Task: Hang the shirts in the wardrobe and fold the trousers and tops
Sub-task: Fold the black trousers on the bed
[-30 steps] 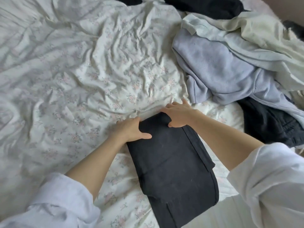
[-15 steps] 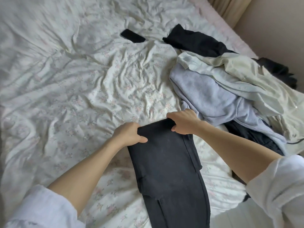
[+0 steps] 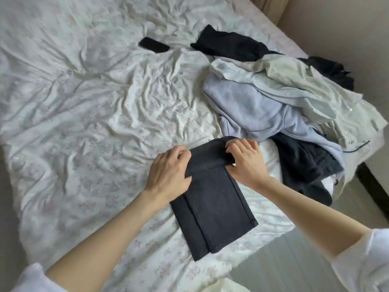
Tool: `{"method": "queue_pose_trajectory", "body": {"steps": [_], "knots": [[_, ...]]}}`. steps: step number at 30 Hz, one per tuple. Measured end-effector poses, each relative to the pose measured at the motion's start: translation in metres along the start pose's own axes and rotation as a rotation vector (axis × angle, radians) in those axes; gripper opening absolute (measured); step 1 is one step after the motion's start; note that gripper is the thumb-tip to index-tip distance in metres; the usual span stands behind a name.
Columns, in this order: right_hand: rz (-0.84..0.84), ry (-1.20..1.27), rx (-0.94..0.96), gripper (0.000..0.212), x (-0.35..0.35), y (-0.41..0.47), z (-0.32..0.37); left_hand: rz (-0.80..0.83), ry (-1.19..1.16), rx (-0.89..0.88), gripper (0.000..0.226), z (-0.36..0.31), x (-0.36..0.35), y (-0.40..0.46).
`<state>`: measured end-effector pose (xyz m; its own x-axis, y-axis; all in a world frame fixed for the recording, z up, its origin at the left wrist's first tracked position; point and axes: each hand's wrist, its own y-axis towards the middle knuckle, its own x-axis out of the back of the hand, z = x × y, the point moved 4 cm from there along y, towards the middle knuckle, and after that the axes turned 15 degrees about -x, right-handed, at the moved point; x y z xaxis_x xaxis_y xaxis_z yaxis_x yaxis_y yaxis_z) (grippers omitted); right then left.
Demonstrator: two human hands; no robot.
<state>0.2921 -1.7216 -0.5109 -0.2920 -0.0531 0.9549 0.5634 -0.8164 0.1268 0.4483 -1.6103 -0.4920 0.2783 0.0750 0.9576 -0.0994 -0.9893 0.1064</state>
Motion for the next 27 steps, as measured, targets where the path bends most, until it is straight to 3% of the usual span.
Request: {"method": "queue_pose_trajectory", "body": {"steps": [4, 7, 13, 16, 19, 21, 23, 24, 27], "knots": [[0.086, -0.054, -0.055, 0.058, -0.002, -0.088, -0.032, 0.172, -0.051, -0.175, 0.047, -0.065, -0.024, -0.029], [0.152, -0.095, -0.070, 0.068, -0.017, -0.142, -0.048, 0.328, -0.107, -0.274, 0.040, -0.096, -0.061, -0.049], [0.207, -0.042, -0.180, 0.040, -0.055, -0.200, -0.064, 0.601, -0.050, -0.360, 0.035, -0.122, -0.117, -0.074], [0.252, -0.016, -0.275, 0.031, -0.079, -0.236, -0.072, 0.760, -0.067, -0.500, 0.036, -0.126, -0.154, -0.093], [0.352, 0.016, -0.555, 0.021, -0.110, -0.262, -0.069, 0.847, -0.101, -0.642, 0.041, -0.119, -0.177, -0.110], [0.312, 0.248, -0.984, 0.023, -0.124, -0.278, -0.062, 0.693, -0.068, -0.691, 0.039, -0.112, -0.184, -0.104], [0.184, 0.606, -1.374, 0.033, -0.131, -0.282, -0.041, 0.463, 0.042, -0.540, 0.050, -0.088, -0.182, -0.084], [0.138, 0.767, -1.496, 0.044, -0.136, -0.282, -0.030, 0.427, 0.065, -0.431, 0.056, -0.073, -0.185, -0.073], [0.127, 0.986, -1.539, 0.068, -0.148, -0.271, -0.005, 0.495, 0.060, -0.098, 0.061, -0.026, -0.199, -0.041]]}}
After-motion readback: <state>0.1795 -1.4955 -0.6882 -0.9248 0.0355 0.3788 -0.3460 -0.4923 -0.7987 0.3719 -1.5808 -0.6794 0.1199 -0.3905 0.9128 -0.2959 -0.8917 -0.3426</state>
